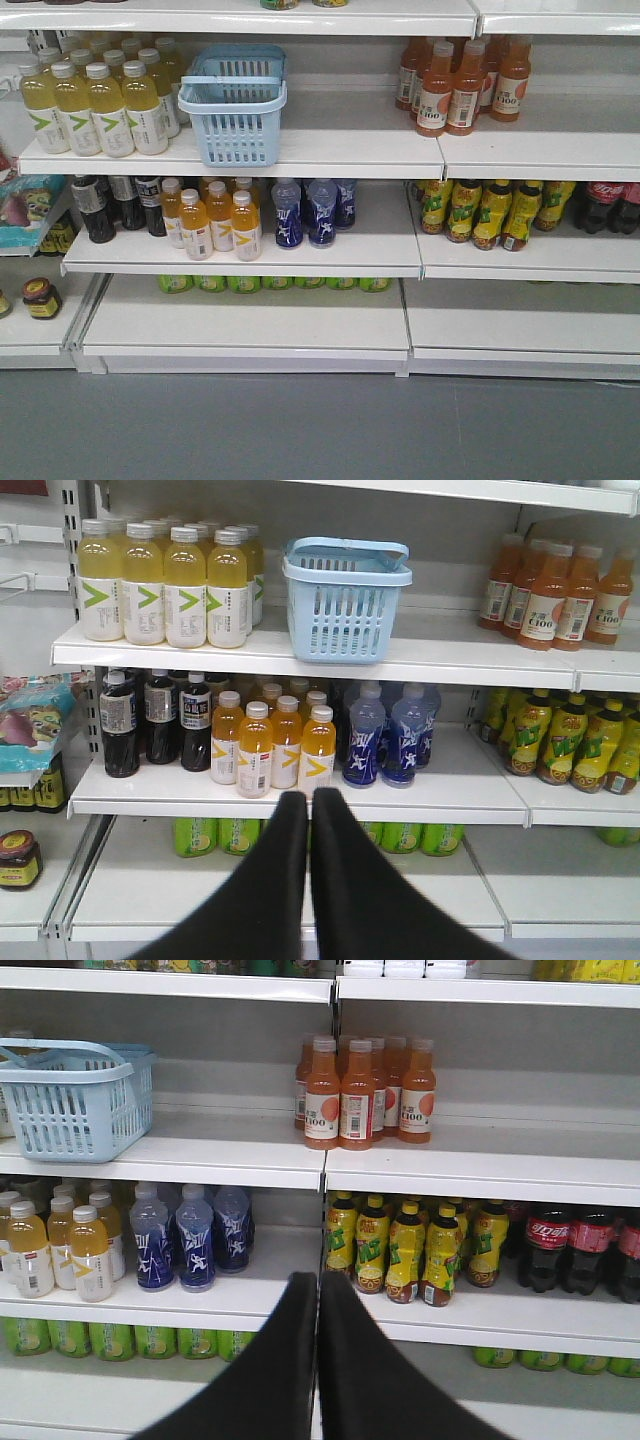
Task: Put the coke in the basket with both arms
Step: 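Drive the base closer to the light-blue basket on the shelf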
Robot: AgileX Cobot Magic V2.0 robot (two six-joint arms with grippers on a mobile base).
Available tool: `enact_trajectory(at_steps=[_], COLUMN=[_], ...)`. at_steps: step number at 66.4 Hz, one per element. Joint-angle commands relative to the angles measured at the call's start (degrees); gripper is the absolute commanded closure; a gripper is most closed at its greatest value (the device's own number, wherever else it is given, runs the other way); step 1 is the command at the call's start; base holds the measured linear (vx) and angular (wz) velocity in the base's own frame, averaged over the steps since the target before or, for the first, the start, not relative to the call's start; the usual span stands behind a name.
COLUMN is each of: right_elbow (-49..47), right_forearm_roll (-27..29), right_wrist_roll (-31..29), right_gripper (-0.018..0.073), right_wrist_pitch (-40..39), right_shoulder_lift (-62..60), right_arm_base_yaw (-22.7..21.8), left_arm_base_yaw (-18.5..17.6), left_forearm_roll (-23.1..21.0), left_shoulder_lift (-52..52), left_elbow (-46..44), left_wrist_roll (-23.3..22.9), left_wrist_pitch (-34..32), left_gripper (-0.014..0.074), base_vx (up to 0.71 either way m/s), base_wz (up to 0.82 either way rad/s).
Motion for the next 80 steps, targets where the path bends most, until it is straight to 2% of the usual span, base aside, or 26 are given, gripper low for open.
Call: enact_trajectory(at_steps=[1, 80], right_elbow=[0.5, 0.5], right_forearm_roll=[-0.09, -0.09], right_wrist_roll=[0.02, 0.02], right_gripper=[0.0564, 0.0564], right_wrist_pitch=[-4.46, -4.46], right_shoulder_lift=[-1.04, -1.04], right_arm_base_yaw=[0.0, 0.0], left_arm_base_yaw=[-0.1, -0.1], left_forearm_roll=[-0.37, -0.37], left_shoulder_lift=[-1.04, -1.04], left_elbow=[-0.07, -0.07], left_wrist_roll=[-0.5, -0.5], left_wrist_pitch=[-4.49, -4.49], left_gripper=[0.0602, 0.0602], base_vx=[0.17, 0.16], base_wz=[-0.02, -0.03])
